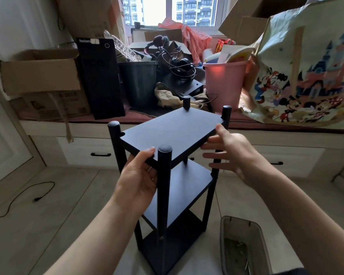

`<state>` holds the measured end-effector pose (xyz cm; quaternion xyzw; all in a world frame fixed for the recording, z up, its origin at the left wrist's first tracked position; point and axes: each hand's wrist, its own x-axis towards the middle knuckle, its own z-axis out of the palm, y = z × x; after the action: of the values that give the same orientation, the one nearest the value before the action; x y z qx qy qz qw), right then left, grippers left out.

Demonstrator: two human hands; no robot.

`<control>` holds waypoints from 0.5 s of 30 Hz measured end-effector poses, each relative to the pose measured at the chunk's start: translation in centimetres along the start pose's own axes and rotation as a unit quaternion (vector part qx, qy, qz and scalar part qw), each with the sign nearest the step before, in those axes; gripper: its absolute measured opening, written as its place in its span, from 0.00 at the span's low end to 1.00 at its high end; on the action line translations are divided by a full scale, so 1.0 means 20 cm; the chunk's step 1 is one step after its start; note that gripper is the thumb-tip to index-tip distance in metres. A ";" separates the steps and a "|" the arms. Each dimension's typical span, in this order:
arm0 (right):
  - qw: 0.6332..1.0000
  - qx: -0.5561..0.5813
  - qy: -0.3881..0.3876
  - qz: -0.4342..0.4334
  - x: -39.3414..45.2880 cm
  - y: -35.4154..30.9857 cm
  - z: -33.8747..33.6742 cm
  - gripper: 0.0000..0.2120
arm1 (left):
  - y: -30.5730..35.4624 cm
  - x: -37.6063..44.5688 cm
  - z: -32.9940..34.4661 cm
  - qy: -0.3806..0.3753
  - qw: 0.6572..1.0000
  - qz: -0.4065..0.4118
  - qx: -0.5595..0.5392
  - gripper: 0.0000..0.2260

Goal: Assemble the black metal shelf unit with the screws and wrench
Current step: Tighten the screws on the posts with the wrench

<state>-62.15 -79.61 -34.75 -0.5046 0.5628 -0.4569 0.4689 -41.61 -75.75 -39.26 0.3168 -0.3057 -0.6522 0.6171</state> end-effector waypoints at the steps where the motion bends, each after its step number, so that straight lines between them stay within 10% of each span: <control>1: 0.999 -0.014 -0.026 -0.019 -0.04 -0.01 0.03 0.21 | -0.01 -0.01 0.02 -0.007 1.000 0.002 -0.008 0.19; 6: 0.992 -0.058 -0.057 -0.094 -0.12 0.02 0.11 0.29 | -0.02 0.00 0.04 -0.016 0.999 0.017 -0.042 0.27; 11: 0.987 -0.055 -0.088 -0.122 -0.07 0.05 0.05 0.21 | -0.03 0.01 0.04 -0.012 0.999 0.012 -0.047 0.05; 15: 0.986 -0.013 -0.120 -0.113 -0.01 0.05 0.07 0.17 | -0.04 0.00 0.08 0.012 0.999 0.017 -0.047 0.15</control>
<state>-60.85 -79.29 -36.02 -0.6222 0.4474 -0.4356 0.4721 -43.32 -75.74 -38.96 0.2897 -0.2726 -0.6513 0.6462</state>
